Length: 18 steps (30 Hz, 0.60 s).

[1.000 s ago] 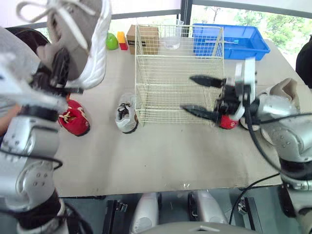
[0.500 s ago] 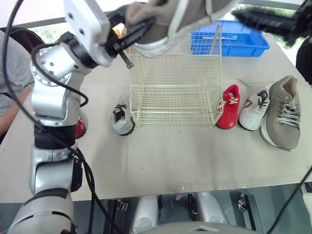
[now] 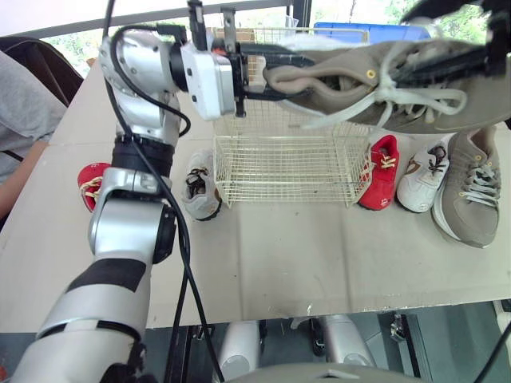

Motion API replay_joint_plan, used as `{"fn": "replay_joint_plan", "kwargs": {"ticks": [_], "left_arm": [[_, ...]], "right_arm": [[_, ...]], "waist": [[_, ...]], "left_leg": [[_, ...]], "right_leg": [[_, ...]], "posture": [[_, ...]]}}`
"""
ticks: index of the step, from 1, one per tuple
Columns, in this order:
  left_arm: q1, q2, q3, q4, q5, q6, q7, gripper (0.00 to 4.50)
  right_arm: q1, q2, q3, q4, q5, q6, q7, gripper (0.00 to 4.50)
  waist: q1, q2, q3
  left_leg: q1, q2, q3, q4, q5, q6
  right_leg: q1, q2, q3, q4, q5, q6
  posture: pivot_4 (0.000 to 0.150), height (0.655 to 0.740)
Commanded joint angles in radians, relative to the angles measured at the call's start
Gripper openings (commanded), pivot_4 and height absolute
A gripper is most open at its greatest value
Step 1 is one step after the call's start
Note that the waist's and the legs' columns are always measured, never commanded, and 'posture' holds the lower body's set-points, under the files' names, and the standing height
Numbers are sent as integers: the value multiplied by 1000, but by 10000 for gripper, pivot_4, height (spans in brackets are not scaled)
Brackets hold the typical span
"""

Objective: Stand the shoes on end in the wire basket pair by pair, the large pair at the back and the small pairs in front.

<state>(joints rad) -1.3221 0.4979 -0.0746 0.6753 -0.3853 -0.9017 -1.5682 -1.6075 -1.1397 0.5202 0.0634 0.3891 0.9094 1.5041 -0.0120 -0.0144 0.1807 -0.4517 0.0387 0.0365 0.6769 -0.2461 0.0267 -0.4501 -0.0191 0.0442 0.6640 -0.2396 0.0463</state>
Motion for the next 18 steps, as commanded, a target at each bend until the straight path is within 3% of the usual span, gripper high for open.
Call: {"fn": "replay_joint_plan", "kwargs": {"ticks": [1, 2, 5, 8, 11, 12, 14, 16, 18], "left_arm": [[-59, -9, 77, 12, -101, -98, -27, 7177], [-62, -9, 77, 14, -111, -112, -38, 7177], [-56, 7, 55, 9, -130, -141, -46, 7177], [-68, 19, 59, 19, -145, -140, -46, 7177], [-74, 27, 67, 6, -158, -81, -45, 21890], [-71, 36, 70, -1, -156, -19, -22, 24471], [-46, 84, 65, -62, -171, 274, 53, 33355], [1, 180, 44, -195, -257, 790, 168, 43682], [40, 259, 68, -317, -419, 1219, 276, 45000]], "right_arm": [[-16, -3, 26, 46, -85, -74, 110, 42939], [-16, 10, 27, 61, -102, -82, 110, 42939], [-17, 0, 39, 85, -83, -91, 110, 35011], [2, -12, 35, 68, -61, -90, 110, 21138], [35, 9, -24, 68, -76, -74, 108, 11767], [42, 13, -48, 66, -69, -50, 99, 10546], [63, 17, -108, 51, -42, 12, 59, 5816], [83, 24, -194, 32, 8, 118, 4, 2711], [103, 46, -282, 1, 51, 221, -65, 1875]], "waist": [[0, 0, 0], [0, 0, 1], [-1, 1, 1], [0, 1, 1], [0, 1, 1], [0, 1, 1], [-2, 1, 1], [-7, 2, 2], [-12, 5, 4]], "left_leg": [[0, 0, -1, 0, 0, 0], [0, 0, -1, 1, 0, 0], [0, 1, -1, 4, 0, 0], [0, 1, -2, 6, 0, 0], [0, 1, -3, 9, 0, 0], [0, 1, -2, 10, 0, 0], [1, 0, -2, 11, 0, 0], [1, 1, -3, 11, 0, 0], [2, 2, -8, 10, 0, 0]], "right_leg": [[0, 0, -1, 0, 0, 0], [0, 0, -1, 1, 0, 0], [0, 0, -1, 5, 0, 0], [0, 0, -1, 8, 0, 0], [0, 1, -2, 10, 0, 0], [0, 0, -1, 10, 0, 0], [0, 0, -1, 13, 0, 0], [0, 1, -1, 15, 0, 0], [-1, 1, -1, 16, 0, 0]], "posture": [[1500, 7400], [1500, 7400], [1500, 7400], [1500, 7400], [1500, 7400], [1500, 7400], [1500, 7400], [1500, 7400], [1500, 7400]]}}
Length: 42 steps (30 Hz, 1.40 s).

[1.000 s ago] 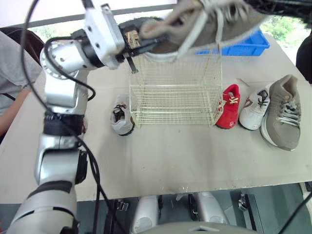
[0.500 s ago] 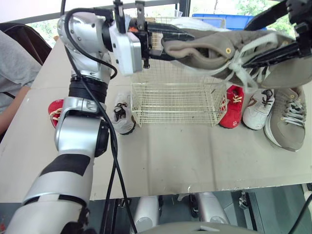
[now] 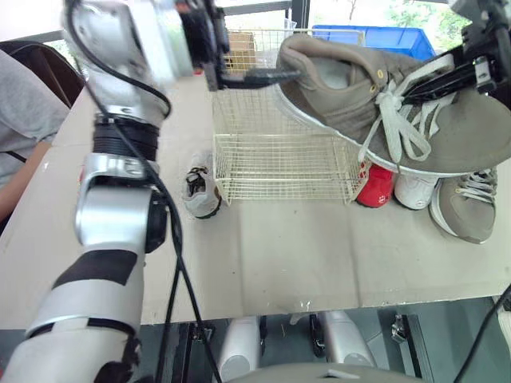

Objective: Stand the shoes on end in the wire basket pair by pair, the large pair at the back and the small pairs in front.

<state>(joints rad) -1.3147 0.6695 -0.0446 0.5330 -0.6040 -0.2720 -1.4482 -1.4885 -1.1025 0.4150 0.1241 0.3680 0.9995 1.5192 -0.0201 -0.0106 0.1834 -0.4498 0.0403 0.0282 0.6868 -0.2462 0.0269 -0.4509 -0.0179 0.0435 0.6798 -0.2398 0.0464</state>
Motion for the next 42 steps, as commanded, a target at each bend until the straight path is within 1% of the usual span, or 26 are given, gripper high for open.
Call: {"fn": "replay_joint_plan", "kwargs": {"ticks": [1, 2, 3, 4, 6, 7, 9, 11, 12, 14, 20, 23, 25, 32, 34, 35, 37, 40, 41, 42], "left_arm": [[55, 128, 61, -223, -301, 804, 216, 45000], [124, 144, 93, -301, -418, 969, 303, 45000], [174, 150, 123, -357, -491, 1077, 366, 45000], [234, 131, 144, -415, -564, 1167, 466, 45000], [315, 71, 189, -510, -641, 1227, 615, 45000], [341, 27, 206, -531, -691, 1256, 718, 45000], [386, -73, 222, -572, -735, 1270, 884, 45000], [411, -148, 231, -606, -760, 1274, 977, 45000], [410, -182, 243, -606, -793, 1278, 1027, 45000], [402, -217, 265, -597, -850, 1293, 1096, 45000], [371, -180, 288, -562, -891, 1371, 1118, 45000], [350, -175, 267, -545, -859, 1389, 1133, 45000], [336, -199, 257, -539, -846, 1386, 1179, 45000], [314, -302, 235, -526, -741, 1346, 1360, 45000], [311, -326, 213, -544, -700, 1341, 1367, 45000], [309, -338, 205, -546, -660, 1322, 1377, 45000], [301, -351, 204, -549, -609, 1286, 1360, 45000], [293, -368, 220, -547, -621, 1297, 1338, 37664], [293, -373, 219, -552, -620, 1296, 1319, 33411], [293, -376, 217, -557, -617, 1295, 1305, 28219]], "right_arm": [[3, 33, -240, -88, 96, 189, -135, 1622], [33, 81, -341, -134, 126, 287, -211, 1555], [54, 120, -413, -172, 147, 360, -270, 1546], [90, 170, -493, -229, 159, 415, -332, 1512], [129, 260, -599, -312, 169, 505, -435, 1402], [145, 309, -643, -351, 166, 545, -486, 1347], [174, 425, -708, -433, 156, 594, -589, 1301], [198, 533, -749, -493, 138, 613, -694, 1297], [212, 568, -757, -521, 127, 615, -741, 1296], [237, 596, -756, -559, 115, 611, -797, 1285], [274, 607, -772, -594, 117, 583, -901, 1086], [300, 587, -742, -615, 111, 530, -944, 1044], [310, 584, -723, -626, 104, 503, -972, 1029], [337, 602, -704, -671, 123, 469, -1041, 1024], [351, 603, -696, -699, 134, 474, -1050, 1020], [357, 604, -695, -712, 140, 477, -1054, 985], [366, 601, -702, -726, 154, 484, -1056, 850], [371, 603, -702, -731, 169, 487, -1060, 810], [373, 608, -704, -732, 176, 491, -1060, 804], [375, 612, -705, -733, 181, 494, -1061, 787]], "waist": [[-4, 2, 1], [-5, 2, 1], [-9, 2, 1], [-10, 3, 0], [-4, 3, 1], [1, 3, 1], [12, 2, 1], [15, 1, 1], [15, 0, 1], [15, 0, 0], [5, 0, 0], [3, 0, 0], [3, 0, 0], [6, 0, 0], [6, 0, 0], [6, 0, 0], [6, 0, 0], [6, 0, 0], [5, 0, 0], [4, 0, 0]], "left_leg": [[0, 1, -2, -1, 0, 0], [0, 1, -4, -1, 0, 0], [0, 1, -6, -1, 0, 0], [1, 4, -7, -2, 0, 0], [1, 4, -8, -1, 0, -1], [1, 2, -9, -1, 2, -3], [0, 1, -9, 1, 2, -3], [0, -1, -9, 3, 3, -5], [0, -2, -10, 3, 5, -8], [1, -4, -9, 4, 6, -9], [2, -6, -9, 3, 6, -9], [3, -7, -9, 3, 6, -9], [3, -6, -9, 2, 5, -8], [3, -7, -9, 2, 6, -10], [3, -7, -9, 2, 7, -10], [3, -7, -9, 2, 7, -11], [3, -7, -9, 2, 7, -11], [3, -7, -8, 2, 7, -11], [3, -7, -9, 2, 7, -11], [3, -7, -9, 2, 7, -11]], "right_leg": [[0, 0, -1, 0, 0, 0], [0, 0, -2, 0, 0, 0], [0, 0, -3, 0, -1, 0], [1, 0, -3, 1, -1, 0], [3, -1, -4, 3, -1, 1], [3, -1, -6, 1, -1, 1], [3, -2, -5, 4, -1, 1], [3, -4, -5, 8, -1, 1], [3, -5, -5, 9, -1, 1], [3, -6, -4, 11, -1, 1], [3, -5, -5, 12, -1, 1], [3, -5, -4, 13, -1, 1], [3, -4, -4, 13, -1, 1], [3, -4, -3, 13, -1, 1], [3, -4, -3, 12, -1, 1], [3, -4, -3, 12, -1, 1], [3, -4, -3, 12, -1, 1], [3, -4, -3, 12, -1, 1], [3, -4, -3, 12, -1, 1], [3, -4, -3, 12, -1, 1]], "posture": [[1500, 7400], [1500, 7400], [1500, 7400], [1500, 7400], [1500, 7400], [1500, 7400], [1500, 7400], [1500, 7400], [1500, 7400], [1500, 7400], [1500, 7400], [1500, 7400], [1500, 7400], [1500, 7400], [1500, 7400], [1500, 7400], [1500, 7400], [1500, 7400], [1500, 7400], [1500, 7400]]}}
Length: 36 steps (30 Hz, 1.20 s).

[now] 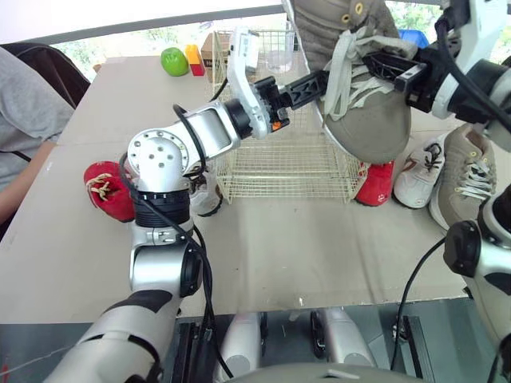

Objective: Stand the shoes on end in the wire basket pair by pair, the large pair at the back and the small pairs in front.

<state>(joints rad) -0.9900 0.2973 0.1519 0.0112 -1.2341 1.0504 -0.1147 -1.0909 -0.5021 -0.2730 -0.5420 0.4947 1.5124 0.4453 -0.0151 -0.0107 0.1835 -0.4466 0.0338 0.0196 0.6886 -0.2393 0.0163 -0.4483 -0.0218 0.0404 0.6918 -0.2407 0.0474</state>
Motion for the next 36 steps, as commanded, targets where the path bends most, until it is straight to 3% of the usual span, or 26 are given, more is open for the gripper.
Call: {"fn": "replay_joint_plan", "kwargs": {"ticks": [1, 3, 5, 10, 15, 16, 18, 25, 28, 30, 33, 36], "left_arm": [[-32, -8, 21, -36, 13, -27, -37, 23403], [-31, -11, 24, -35, 16, -23, -53, 15942], [-28, -11, 29, -45, 14, -31, -96, 11190], [-26, -2, 47, -45, 34, -40, -132, 9787], [-44, 41, 69, -23, 51, -9, -112, 9284], [-51, 62, 74, -17, 59, -2, -111, 9236], [-68, 99, 92, -2, 57, 17, -105, 9101], [-250, 294, 128, 174, 128, 60, -169, 9066], [-348, 366, 98, 264, 234, -1, -236, 9065], [-388, 399, 66, 311, 335, -93, -283, 9065], [-367, 450, -50, 337, 558, -345, -441, 9063], [-343, 432, -73, 395, 660, -484, -500, 9061]], "right_arm": [[-20, 15, -20, -67, 59, -16, 13, 785], [-17, 30, -37, -67, 67, -6, 9, 783], [-20, 53, -67, -63, 77, 16, 5, 778], [-20, 61, -141, -42, 118, 7, 30, 760], [100, -45, -103, -108, 121, -147, 72, 26180], [140, -76, -104, -140, 126, -196, 97, 28134], [208, -117, -130, -184, 145, -291, 144, 37276], [393, -176, -207, -337, 226, -453, 168, 37406], [538, -147, -251, -398, 281, -510, 159, 37406], [632, -99, -280, -415, 335, -553, 139, 37406], [764, -127, -294, -428, 347, -593, 155, 37406], [793, -138, -310, -400, 368, -660, 142, 37406]], "waist": [[-1, 0, 0], [0, 0, 0], [0, 0, 0], [1, 0, 0], [1, 0, 0], [0, 0, 0], [-1, 0, 0], [0, -1, 0], [3, -2, 0], [3, -3, -1], [3, -2, -1], [5, -2, -1]], "left_leg": [[0, 0, 0, 0, 0, 0], [0, 0, 0, 0, 0, 0], [0, 0, 0, 0, 0, 0], [0, 0, 0, 0, 0, 1], [0, 0, 0, -1, -2, 3], [0, 0, 0, -1, -2, 3], [0, 0, 0, -1, -2, 3], [0, 2, 0, -1, -2, 3], [-1, 2, 1, -1, -2, 3], [-2, 2, 2, -1, -2, 3], [-1, 2, 3, -3, 0, 0], [-1, 2, 4, -3, 0, -1]], "right_leg": [[0, 0, 0, 0, 0, 0], [0, 0, 0, 0, 0, 0], [0, 0, 0, 0, 0, 0], [0, 0, 0, -1, 0, 0], [0, 0, 0, -2, 0, 0], [0, 0, 0, -2, 0, 0], [0, 1, 0, -2, 0, 0], [0, 4, -2, -3, 0, 0], [1, 3, -3, -5, 0, 0], [2, 3, -3, -7, 0, 0], [2, 3, -2, -8, 0, 0], [3, 3, -2, -10, 0, 0]], "posture": [[1500, 7400], [1500, 7400], [1500, 7400], [1500, 7400], [1500, 7400], [1500, 7400], [1500, 7400], [1500, 7400], [1500, 7400], [1500, 7400], [1500, 7400], [1500, 7400]]}}
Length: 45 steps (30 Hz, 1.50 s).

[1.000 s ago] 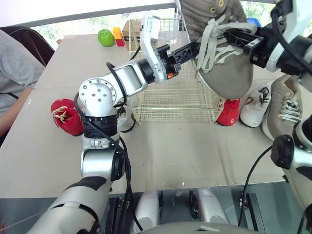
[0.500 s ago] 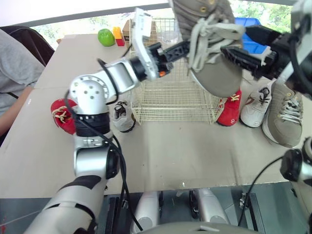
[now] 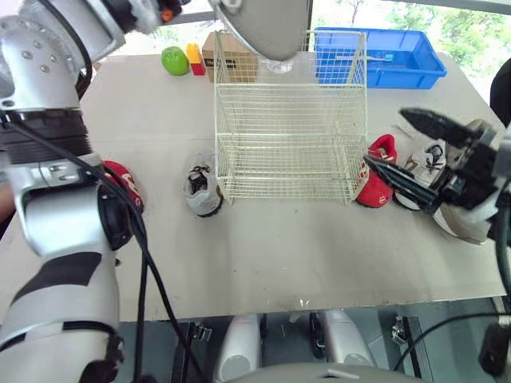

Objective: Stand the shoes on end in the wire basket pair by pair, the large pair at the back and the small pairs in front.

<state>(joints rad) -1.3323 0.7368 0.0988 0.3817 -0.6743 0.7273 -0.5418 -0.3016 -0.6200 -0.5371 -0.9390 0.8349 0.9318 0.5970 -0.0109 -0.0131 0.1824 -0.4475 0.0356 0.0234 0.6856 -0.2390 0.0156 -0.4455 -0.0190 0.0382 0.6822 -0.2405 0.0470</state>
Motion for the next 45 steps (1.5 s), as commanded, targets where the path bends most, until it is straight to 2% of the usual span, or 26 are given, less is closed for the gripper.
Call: {"fn": "replay_joint_plan", "kwargs": {"ticks": [1, 11, 17, 23, 28, 30, 32, 34, 40, 45], "left_arm": [[8, -10, -31, 42, 140, -208, -88, 9060], [108, -87, -44, 103, 315, -497, -190, 9057], [160, -81, -35, 97, 359, -525, -242, 9057], [219, -71, -41, 64, 382, -473, -254, 9057], [240, -42, -30, 108, 404, -481, -275, 9057], [247, -31, -20, 114, 396, -453, -283, 19117], [246, -25, -7, 107, 383, -439, -286, 26234], [231, -14, 20, 90, 349, -408, -302, 35331], [210, 26, 78, 70, 317, -346, -317, 35331], [264, 30, 146, -63, 167, -183, -396, 35331]], "right_arm": [[14, -31, -46, 4, 29, -94, -9, 37406], [77, -86, -51, 49, 71, -211, -42, 37406], [115, -97, -32, 45, 93, -249, -76, 37406], [140, -106, -13, 51, 103, -276, -99, 37406], [146, -119, -2, 63, 113, -298, -101, 37406], [148, -126, 3, 74, 114, -306, -94, 37406], [153, -132, 5, 79, 118, -313, -91, 37406], [157, -137, 8, 87, 122, -315, -89, 37406], [151, -151, 35, 127, 132, -302, -102, 37406], [130, -168, 54, 168, 108, -294, -132, 37406]], "waist": [[2, 0, 0], [0, -2, 1], [-2, -2, 1], [-5, -2, 0], [-8, -2, 0], [-12, -2, 0], [-15, -2, 0], [-14, -2, 0], [-5, -3, -1], [1, -4, -1]], "left_leg": [[0, 0, 0, 0, 0, 0], [-1, 1, -1, 0, -1, 2], [-1, 1, -1, 0, -2, 4], [0, 1, -1, 1, -2, 4], [0, 2, -1, 1, -2, 4], [0, 2, -1, 1, -2, 4], [1, 2, -1, 1, -2, 4], [1, 2, -1, 1, -2, 4], [1, 2, -1, 2, -3, 4], [0, 2, -1, 3, -3, 4]], "right_leg": [[0, 0, 0, 0, 0, 0], [1, 1, -1, -3, 0, 0], [1, 1, -1, -2, 0, 0], [1, 1, 0, -1, 0, 0], [1, 2, 0, -1, 0, 0], [1, 2, 0, -1, 0, 0], [1, 2, 1, -1, 0, 0], [1, 3, 1, 0, 0, 0], [1, 2, 0, 0, 0, 0], [2, 1, -1, 0, 0, 0]], "posture": [[1500, 7400], [1500, 7400], [1500, 7400], [1500, 7400], [1500, 7400], [1500, 7400], [1500, 7400], [1500, 7400], [1500, 7400], [1500, 7400]]}}
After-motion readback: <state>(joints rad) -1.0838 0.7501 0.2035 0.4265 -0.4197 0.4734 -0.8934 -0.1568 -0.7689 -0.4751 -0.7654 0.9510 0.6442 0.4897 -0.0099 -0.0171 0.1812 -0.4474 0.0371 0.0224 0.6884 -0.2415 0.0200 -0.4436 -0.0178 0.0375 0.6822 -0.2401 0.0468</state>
